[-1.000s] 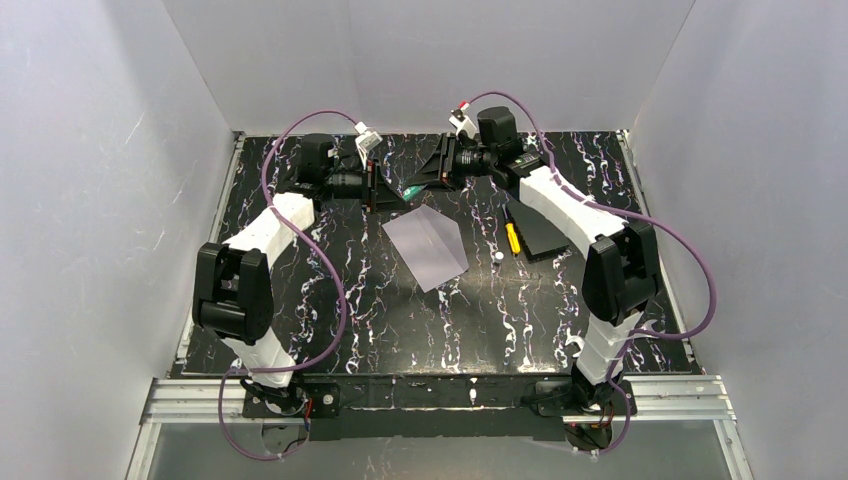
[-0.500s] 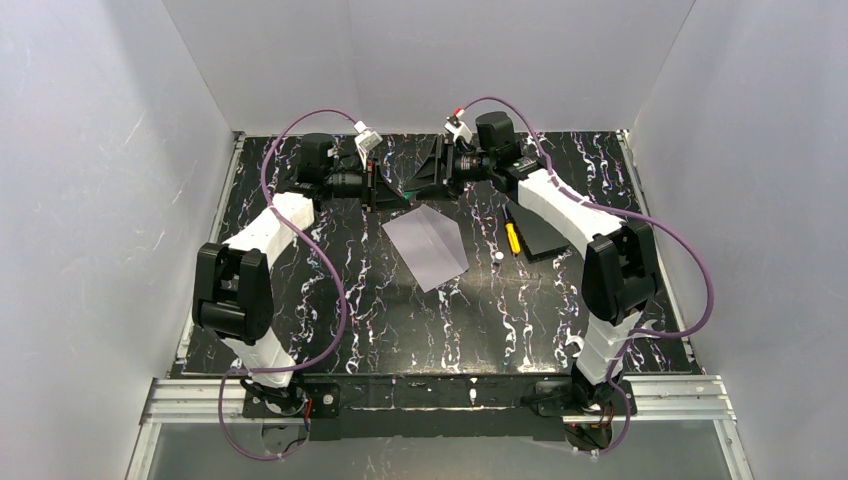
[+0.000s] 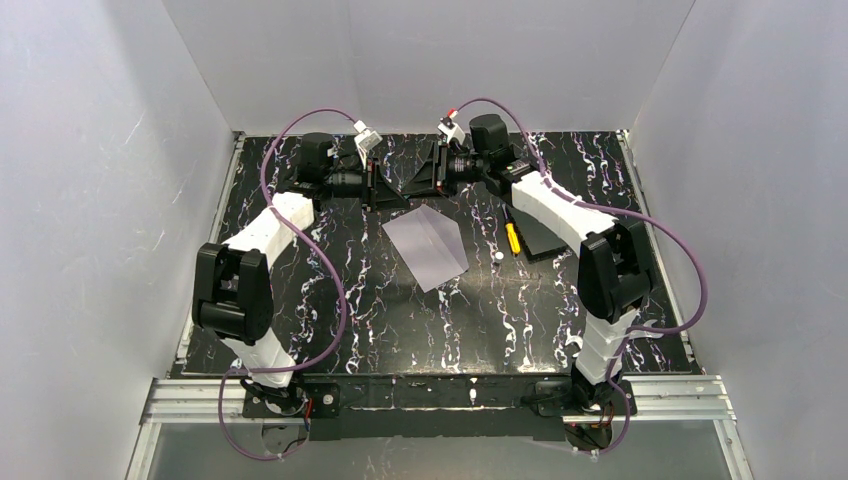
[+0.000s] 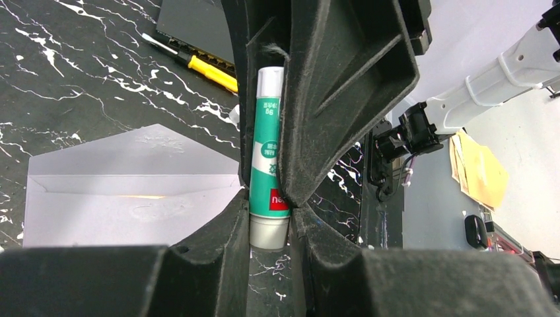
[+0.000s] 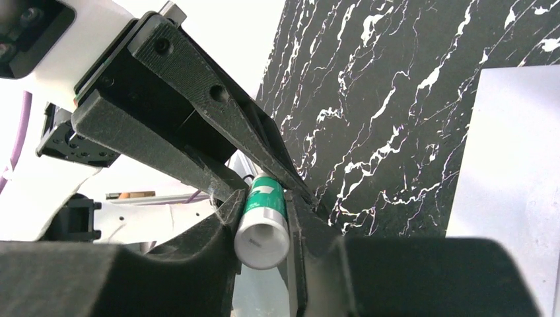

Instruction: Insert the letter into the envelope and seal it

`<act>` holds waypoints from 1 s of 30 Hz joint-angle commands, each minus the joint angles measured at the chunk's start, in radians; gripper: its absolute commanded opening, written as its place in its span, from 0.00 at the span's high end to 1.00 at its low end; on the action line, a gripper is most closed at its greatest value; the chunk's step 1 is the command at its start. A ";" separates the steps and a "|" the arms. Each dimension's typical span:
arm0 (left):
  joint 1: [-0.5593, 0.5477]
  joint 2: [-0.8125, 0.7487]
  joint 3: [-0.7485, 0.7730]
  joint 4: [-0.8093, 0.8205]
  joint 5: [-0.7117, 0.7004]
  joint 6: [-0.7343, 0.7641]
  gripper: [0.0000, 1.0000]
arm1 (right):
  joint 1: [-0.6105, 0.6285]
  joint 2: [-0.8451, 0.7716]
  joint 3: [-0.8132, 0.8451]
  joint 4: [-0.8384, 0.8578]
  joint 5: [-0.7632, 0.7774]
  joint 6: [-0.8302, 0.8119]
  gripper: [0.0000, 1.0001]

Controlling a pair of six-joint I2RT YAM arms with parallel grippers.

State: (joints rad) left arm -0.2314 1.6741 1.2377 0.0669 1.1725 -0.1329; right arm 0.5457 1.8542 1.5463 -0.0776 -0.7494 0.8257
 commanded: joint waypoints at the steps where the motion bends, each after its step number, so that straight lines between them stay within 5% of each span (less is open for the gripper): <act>1: -0.003 -0.061 0.028 0.005 0.001 0.010 1.00 | 0.011 0.012 0.015 0.042 -0.006 0.005 0.72; 6: -0.003 -0.068 0.024 0.006 -0.016 0.007 0.99 | 0.016 0.002 0.016 0.035 0.010 0.004 0.95; 15: 0.000 -0.288 -0.136 0.014 -0.327 0.064 0.02 | 0.009 -0.115 -0.055 0.102 0.252 -0.146 0.99; 18: 0.005 -0.392 -0.198 0.004 -0.467 0.090 0.02 | 0.008 -0.123 -0.085 0.125 0.328 -0.188 0.99; 23: 0.034 -0.474 -0.174 -0.163 -0.984 -0.127 0.02 | 0.016 -0.109 -0.082 0.117 0.423 -0.304 0.99; 27: 0.138 -0.385 -0.031 -0.433 -0.927 -0.149 0.02 | 0.043 -0.108 -0.062 0.012 0.565 -0.438 0.99; 30: 0.160 -0.343 -0.023 -0.458 -0.820 -0.197 0.02 | 0.088 -0.082 -0.024 -0.131 0.702 -0.520 0.99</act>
State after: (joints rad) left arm -0.1024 1.2831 1.1862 -0.2081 0.3408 -0.2470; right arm 0.5770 1.7744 1.4639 -0.0544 -0.2558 0.4671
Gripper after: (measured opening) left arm 0.983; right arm 0.325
